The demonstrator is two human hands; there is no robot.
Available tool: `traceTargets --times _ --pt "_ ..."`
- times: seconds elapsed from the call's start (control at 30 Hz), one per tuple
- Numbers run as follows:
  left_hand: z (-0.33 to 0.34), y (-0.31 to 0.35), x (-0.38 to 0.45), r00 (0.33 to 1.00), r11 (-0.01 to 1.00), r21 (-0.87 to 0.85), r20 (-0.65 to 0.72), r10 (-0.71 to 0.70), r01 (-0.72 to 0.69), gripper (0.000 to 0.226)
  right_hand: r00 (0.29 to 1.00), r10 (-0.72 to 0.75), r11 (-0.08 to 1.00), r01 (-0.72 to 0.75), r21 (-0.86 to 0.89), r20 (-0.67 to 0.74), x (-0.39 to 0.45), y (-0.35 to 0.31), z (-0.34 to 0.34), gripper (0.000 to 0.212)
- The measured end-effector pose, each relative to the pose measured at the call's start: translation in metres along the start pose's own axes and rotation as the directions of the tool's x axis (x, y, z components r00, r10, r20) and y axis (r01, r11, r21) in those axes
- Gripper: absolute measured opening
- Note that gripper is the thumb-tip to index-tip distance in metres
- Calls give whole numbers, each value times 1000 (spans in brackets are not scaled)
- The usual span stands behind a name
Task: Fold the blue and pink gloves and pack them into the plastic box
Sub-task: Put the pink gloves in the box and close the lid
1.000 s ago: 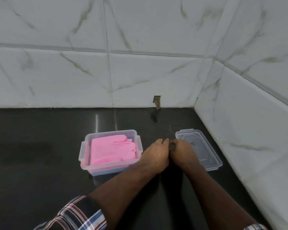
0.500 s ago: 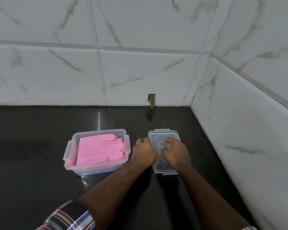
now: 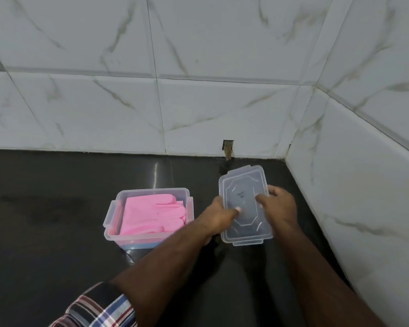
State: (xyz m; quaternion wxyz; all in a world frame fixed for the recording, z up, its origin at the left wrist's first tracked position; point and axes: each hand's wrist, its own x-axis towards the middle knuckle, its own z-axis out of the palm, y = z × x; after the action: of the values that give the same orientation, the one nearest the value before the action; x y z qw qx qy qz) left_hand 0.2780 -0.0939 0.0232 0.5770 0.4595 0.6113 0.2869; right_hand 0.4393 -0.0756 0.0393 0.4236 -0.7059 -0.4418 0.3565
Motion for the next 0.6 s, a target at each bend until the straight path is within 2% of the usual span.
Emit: traceTargets --times 0.1,0.17,0.27,0.33,0.37,0.4,0.47,0.53,0.6 --pt "-13 28 -7 995 978 -193 -67 70 -82 51 985 -171 977 172 124 -16 -10 -30 5 19" --pt "-37 49 -19 982 911 -384 -167 89 -149 43 928 -370 924 372 88 -42 -21 -46 15 21" --pt "-85 66 -32 986 749 -644 -148 80 -158 66 766 -641 766 642 -19 43 -40 -56 36 31" --pt "-109 64 -40 984 734 -660 -160 73 -162 52 612 -778 610 790 -58 141 -49 -55 54 33" --pt "-117 60 -43 979 744 -645 -191 66 -176 39 554 -806 556 829 -54 209 -52 -55 63 32" --pt "-126 55 -45 972 755 -625 -226 70 -200 32 534 -797 546 837 -40 282 -55 -55 69 32" --pt "-141 45 -52 954 763 -594 -282 100 -256 35 579 -733 613 790 -20 358 -60 -57 77 33" --pt "-157 30 -56 946 764 -583 -303 113 -278 38 671 -703 681 730 -48 236 -58 -59 78 31" --pt "-173 16 -60 955 746 -611 -272 114 -263 39 790 -604 787 612 -76 105 -50 -59 75 28"
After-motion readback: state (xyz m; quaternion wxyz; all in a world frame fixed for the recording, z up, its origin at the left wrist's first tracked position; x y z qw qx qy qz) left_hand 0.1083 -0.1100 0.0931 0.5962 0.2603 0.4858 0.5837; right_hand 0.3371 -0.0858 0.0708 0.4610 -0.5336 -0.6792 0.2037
